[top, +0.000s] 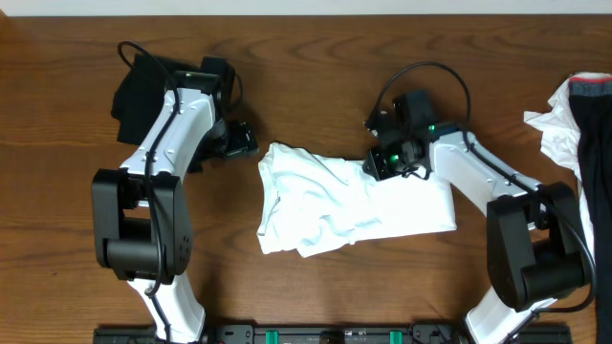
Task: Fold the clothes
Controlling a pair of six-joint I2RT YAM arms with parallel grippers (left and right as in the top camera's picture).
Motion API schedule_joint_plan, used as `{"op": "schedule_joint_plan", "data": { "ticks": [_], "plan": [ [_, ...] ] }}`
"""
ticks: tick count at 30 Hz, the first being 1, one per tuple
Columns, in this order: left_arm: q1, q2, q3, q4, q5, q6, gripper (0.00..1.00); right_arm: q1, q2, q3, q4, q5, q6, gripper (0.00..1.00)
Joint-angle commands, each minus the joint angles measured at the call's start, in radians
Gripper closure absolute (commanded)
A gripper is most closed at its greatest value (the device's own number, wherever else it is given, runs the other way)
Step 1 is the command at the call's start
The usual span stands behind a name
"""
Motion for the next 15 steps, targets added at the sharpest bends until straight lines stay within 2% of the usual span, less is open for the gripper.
{"op": "schedule_joint_plan", "data": {
  "ticks": [1,5,7,14,15],
  "plan": [
    [0.001,0.013,-0.006,-0.006,-0.001,0.001,0.02,-0.001,0.007,-0.012,0.048,0.031,0.003,0.79],
    [0.001,0.013,-0.006,-0.006,-0.001,0.001,0.02,-0.013,-0.036,0.064,0.015,-0.012,-0.011,0.69],
    [0.001,0.013,-0.006,-0.006,-0.001,0.001,0.02,-0.028,-0.080,0.118,-0.040,-0.007,-0.011,0.67],
    [0.001,0.013,-0.006,-0.006,-0.001,0.001,0.02,-0.181,-0.297,0.258,-0.361,0.117,-0.011,0.62],
    [0.001,0.013,-0.006,-0.006,-0.001,0.001,0.02,-0.209,-0.324,0.258,-0.397,0.141,-0.011,0.58]
  ]
}}
